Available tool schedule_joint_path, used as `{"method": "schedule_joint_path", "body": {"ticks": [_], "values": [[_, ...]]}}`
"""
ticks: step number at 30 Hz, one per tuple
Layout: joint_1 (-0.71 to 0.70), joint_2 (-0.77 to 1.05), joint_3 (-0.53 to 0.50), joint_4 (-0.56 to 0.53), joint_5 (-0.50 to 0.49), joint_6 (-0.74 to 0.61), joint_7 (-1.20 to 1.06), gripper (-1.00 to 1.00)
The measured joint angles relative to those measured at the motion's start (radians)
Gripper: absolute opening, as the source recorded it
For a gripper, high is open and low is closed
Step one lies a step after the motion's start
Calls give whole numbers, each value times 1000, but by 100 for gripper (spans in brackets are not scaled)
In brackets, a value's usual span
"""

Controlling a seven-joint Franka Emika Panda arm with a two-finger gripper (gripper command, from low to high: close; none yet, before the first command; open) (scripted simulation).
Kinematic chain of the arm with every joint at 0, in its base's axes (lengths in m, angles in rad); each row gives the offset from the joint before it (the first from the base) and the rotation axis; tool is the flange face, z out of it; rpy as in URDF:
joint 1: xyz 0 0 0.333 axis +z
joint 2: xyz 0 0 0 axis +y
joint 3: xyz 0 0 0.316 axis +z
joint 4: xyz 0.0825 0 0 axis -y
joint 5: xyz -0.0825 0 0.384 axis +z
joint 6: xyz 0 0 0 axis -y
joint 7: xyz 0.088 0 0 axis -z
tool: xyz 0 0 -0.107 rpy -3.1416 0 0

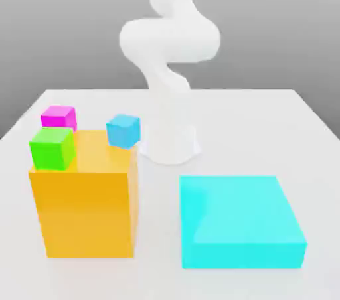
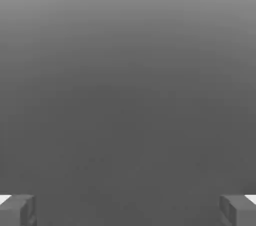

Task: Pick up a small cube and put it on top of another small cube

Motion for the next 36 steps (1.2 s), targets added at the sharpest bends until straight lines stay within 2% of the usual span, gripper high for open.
{"method": "schedule_joint_path", "body": {"ticks": [14,31,35,36], "values": [[126,513,125,81,-64,102,-168,0],[316,1135,240,180,-195,219,-333,0],[357,1280,210,210,-241,305,-319,0],[365,1309,200,217,-251,327,-313,-100]]}}
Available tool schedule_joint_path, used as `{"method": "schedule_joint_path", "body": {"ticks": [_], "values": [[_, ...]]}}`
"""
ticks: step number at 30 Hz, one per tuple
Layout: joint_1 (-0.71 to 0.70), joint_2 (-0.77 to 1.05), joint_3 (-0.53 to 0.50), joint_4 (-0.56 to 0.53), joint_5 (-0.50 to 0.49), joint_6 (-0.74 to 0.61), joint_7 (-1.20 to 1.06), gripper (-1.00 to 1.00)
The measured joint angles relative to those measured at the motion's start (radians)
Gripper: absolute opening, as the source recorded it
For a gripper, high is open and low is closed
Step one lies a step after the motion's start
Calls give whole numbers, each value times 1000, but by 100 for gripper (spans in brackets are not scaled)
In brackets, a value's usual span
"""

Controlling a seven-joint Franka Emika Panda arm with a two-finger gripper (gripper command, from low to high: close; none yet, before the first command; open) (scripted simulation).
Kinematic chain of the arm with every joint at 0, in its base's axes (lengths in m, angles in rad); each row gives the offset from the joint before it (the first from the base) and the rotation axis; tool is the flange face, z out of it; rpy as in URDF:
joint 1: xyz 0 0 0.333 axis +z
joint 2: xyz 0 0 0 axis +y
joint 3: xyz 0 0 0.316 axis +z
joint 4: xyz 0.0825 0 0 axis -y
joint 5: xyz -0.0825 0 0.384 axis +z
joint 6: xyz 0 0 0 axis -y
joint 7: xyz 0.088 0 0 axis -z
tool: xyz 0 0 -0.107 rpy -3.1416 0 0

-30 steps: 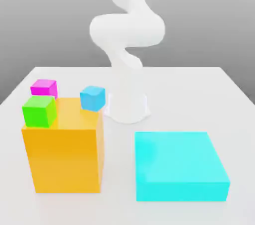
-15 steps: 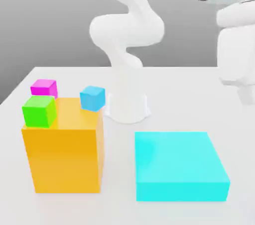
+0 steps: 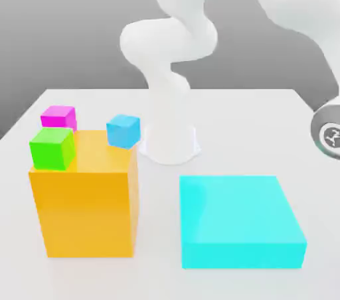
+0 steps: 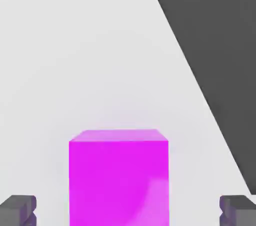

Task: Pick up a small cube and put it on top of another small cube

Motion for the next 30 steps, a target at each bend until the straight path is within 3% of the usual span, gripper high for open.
{"method": "schedule_joint_path", "body": {"ticks": [7,11,19,30], "values": [[3,3,-2,1,1,2,-1,-100],[-25,-119,27,-29,52,-89,-30,-100],[-179,-412,-130,-158,136,-240,178,-100],[-484,-810,-289,-340,138,-454,573,-100]]}}
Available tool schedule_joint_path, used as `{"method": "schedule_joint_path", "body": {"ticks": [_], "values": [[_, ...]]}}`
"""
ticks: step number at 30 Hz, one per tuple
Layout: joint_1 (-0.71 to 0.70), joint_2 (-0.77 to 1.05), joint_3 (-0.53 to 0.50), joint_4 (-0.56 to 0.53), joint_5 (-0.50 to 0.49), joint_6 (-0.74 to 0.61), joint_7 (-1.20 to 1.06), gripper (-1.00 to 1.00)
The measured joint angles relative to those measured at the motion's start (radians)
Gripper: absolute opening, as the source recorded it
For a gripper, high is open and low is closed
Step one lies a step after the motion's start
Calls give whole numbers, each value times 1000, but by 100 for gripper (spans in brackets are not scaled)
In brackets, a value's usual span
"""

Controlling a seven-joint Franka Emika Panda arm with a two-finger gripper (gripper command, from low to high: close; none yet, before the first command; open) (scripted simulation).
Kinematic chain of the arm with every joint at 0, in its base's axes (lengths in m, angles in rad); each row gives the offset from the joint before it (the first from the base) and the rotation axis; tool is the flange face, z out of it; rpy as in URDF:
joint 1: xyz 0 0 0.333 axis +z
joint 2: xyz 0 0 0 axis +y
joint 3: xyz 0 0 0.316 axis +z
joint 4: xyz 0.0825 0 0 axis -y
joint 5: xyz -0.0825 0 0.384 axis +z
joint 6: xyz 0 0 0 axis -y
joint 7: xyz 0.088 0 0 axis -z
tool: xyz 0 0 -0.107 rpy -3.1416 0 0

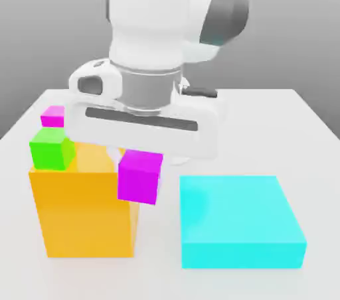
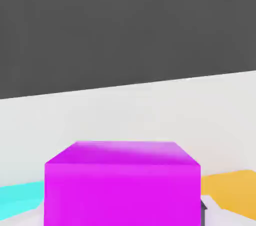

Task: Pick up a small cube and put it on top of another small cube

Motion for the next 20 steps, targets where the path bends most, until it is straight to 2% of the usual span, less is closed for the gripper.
{"method": "schedule_joint_path", "body": {"ticks": [12,16,17,20], "values": [[-361,-438,-122,-200,-8,-224,445,-100],[-394,-420,-142,-304,-16,-100,473,-100],[-396,-409,-145,-325,-18,-69,473,100],[-396,-409,-145,-325,-18,-69,473,100]]}}
